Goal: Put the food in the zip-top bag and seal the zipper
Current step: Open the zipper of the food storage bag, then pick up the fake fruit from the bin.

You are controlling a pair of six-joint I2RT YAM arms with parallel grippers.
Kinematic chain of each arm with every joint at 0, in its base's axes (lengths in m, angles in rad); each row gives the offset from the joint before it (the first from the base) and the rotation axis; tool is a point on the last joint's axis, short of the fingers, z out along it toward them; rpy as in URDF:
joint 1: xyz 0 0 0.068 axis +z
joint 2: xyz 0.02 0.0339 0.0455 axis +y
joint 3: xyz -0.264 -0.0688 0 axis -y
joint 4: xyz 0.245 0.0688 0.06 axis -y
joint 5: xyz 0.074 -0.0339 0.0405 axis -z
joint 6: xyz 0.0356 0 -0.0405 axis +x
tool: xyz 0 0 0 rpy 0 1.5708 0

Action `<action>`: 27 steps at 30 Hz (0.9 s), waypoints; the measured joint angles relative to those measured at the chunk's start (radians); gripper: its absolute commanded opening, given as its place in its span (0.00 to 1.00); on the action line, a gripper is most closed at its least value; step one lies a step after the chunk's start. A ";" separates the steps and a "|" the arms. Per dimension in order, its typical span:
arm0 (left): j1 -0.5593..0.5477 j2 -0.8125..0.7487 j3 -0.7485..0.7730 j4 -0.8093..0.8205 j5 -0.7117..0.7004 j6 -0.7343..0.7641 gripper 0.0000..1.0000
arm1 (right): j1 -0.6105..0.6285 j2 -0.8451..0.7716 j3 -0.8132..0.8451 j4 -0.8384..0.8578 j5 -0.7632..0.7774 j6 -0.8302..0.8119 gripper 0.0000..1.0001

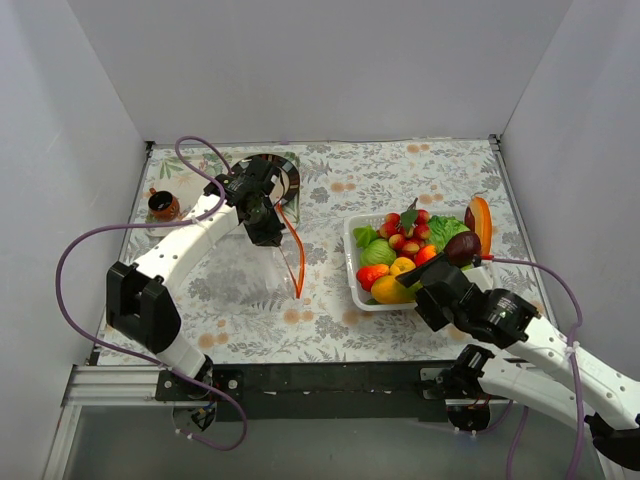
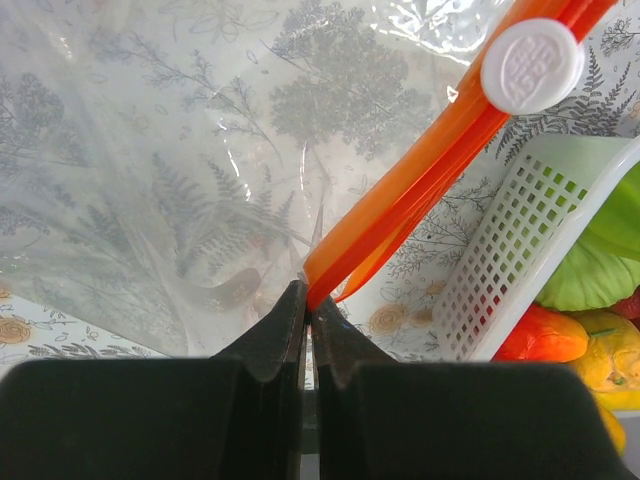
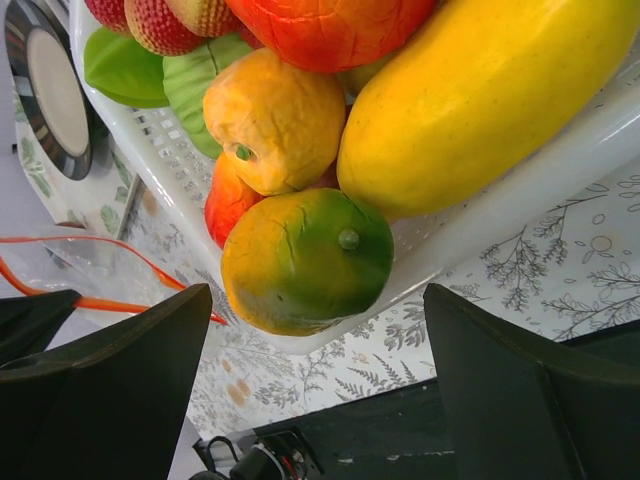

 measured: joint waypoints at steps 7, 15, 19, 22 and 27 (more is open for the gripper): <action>0.000 0.000 0.000 -0.010 -0.003 0.001 0.00 | 0.000 0.016 -0.015 0.039 0.025 0.042 0.91; 0.000 0.000 0.000 -0.010 -0.003 0.001 0.00 | 0.000 0.051 -0.015 0.068 0.038 0.063 0.79; 0.000 0.000 0.000 -0.010 -0.003 0.001 0.00 | 0.000 0.051 -0.015 0.070 0.046 0.077 0.73; 0.000 0.000 0.000 -0.010 -0.003 0.001 0.00 | 0.000 0.051 -0.020 0.073 0.048 0.084 0.65; 0.000 0.000 0.000 -0.010 -0.003 0.001 0.00 | 0.000 0.053 -0.032 0.075 0.050 0.100 0.27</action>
